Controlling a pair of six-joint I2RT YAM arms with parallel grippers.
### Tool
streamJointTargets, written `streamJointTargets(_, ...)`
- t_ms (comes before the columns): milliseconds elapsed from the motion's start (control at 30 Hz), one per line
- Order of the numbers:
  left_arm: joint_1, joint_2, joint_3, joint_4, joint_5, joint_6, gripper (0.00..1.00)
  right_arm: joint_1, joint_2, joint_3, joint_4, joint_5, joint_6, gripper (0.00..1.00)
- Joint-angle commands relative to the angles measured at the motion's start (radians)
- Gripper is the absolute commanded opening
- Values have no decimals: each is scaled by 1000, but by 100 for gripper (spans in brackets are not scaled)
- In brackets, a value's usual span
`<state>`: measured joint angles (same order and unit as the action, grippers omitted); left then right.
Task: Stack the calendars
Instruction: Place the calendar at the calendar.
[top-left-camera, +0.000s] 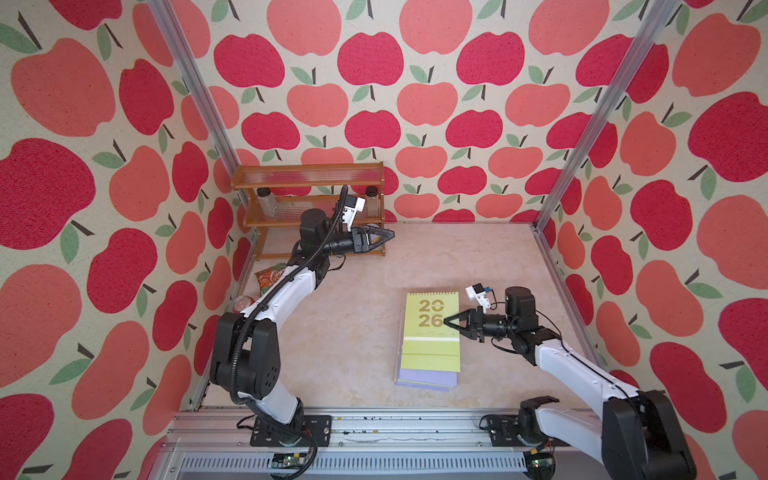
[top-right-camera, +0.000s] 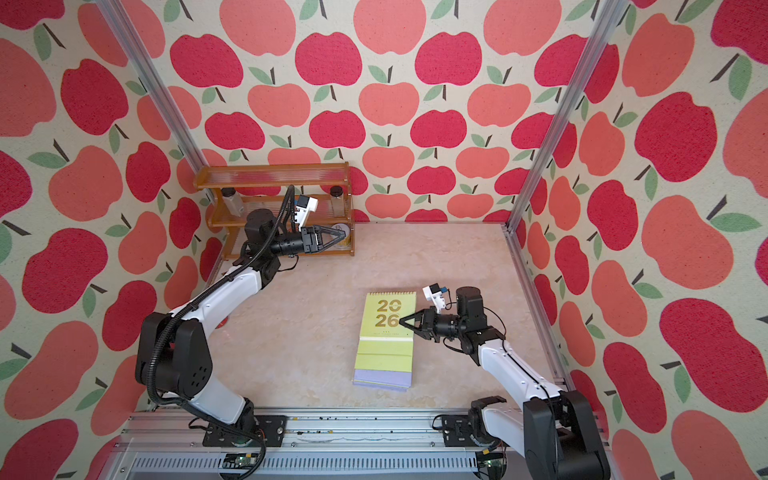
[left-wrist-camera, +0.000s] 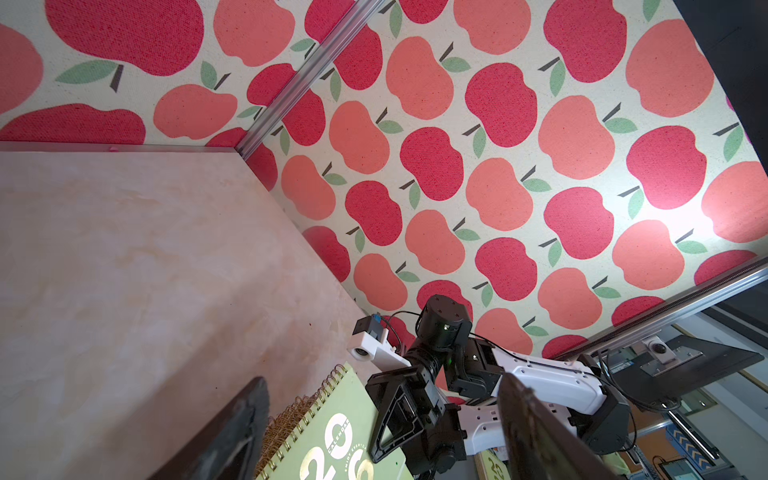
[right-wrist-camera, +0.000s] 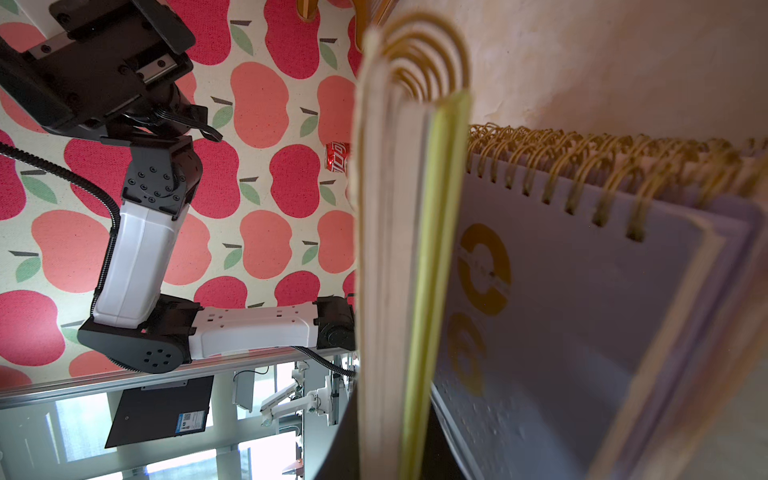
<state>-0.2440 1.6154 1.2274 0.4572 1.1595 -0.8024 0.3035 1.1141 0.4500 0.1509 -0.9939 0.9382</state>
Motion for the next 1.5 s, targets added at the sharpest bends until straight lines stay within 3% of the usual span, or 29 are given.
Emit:
streamJointTargets(0,-2,-18,-8,28,3,-3,84,15,-2,-18,65,-3,27,0)
streamJointTargets(433,-1,-11,-9,20,3,2,84,22,23,-47,23,37,-9,0)
streamJointTargets(1167,-1,-13,-7,8,5,11,85,23,5,-5,-197,124,-130,33)
streamJointTargets(1333,-2,-12,-5,5,3,14,85,23,-2,15,-254,148,-168,48)
streamJointTargets(1467,-2,-12,-1,-13,2,26,85,25,-18,39,-307,175,-192,52)
